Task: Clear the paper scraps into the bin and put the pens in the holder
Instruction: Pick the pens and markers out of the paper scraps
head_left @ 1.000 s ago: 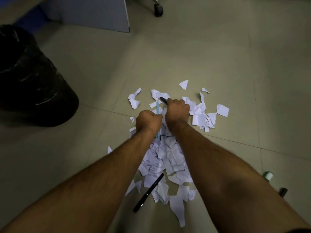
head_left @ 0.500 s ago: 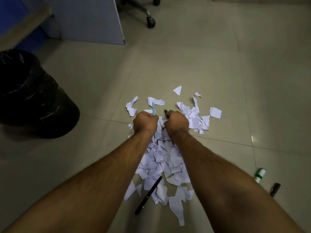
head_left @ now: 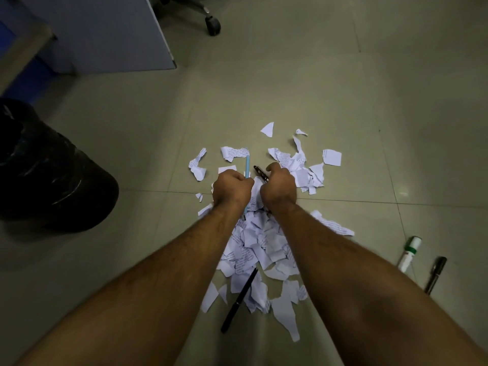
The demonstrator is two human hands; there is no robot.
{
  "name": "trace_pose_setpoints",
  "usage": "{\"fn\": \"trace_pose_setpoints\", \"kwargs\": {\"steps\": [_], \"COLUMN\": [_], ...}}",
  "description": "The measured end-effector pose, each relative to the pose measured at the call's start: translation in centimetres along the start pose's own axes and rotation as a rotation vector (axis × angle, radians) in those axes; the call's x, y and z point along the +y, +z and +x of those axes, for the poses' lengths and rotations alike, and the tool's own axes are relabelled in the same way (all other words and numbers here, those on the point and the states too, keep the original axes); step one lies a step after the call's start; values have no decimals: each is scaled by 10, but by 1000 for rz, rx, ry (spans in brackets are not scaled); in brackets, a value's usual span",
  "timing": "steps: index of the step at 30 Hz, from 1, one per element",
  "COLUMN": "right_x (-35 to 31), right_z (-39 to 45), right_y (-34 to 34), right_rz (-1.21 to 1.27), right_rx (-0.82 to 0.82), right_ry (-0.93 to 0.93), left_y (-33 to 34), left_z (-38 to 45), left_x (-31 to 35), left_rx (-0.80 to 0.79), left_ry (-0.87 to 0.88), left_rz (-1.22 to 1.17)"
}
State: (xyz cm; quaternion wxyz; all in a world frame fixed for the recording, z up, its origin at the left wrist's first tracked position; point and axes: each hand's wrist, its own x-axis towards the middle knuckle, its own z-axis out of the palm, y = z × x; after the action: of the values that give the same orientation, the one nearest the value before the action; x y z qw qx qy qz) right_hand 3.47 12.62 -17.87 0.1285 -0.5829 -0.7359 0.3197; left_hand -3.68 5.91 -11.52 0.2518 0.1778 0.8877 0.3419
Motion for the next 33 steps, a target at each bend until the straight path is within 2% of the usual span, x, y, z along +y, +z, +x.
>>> {"fn": "trace_pose_setpoints", "kwargs": {"steps": [5, 11, 16, 21, 28, 33], "right_x": [-3, 9, 27, 46, 97, 134], "right_z": [-10, -42, -50, -54, -78, -117], "right_y": [-9, -34, -61, -91, -118, -147], "right_rz": [128, 286, 359, 459, 574, 519], "right_rx": [21, 39, 36, -9, 94, 386], "right_ry": [106, 172, 308, 395, 517, 641], "left_y": [2, 0, 9, 27, 53, 93], "left_z": [-7, -32, -52, -64, -102, -137], "left_x": [5, 21, 30, 30, 34, 32], "left_rx": [-64, -135, -123, -243, -453, -721], "left_ry": [22, 185, 263, 257, 379, 471], "left_rz": [41, 192, 282, 135, 67, 80]}}
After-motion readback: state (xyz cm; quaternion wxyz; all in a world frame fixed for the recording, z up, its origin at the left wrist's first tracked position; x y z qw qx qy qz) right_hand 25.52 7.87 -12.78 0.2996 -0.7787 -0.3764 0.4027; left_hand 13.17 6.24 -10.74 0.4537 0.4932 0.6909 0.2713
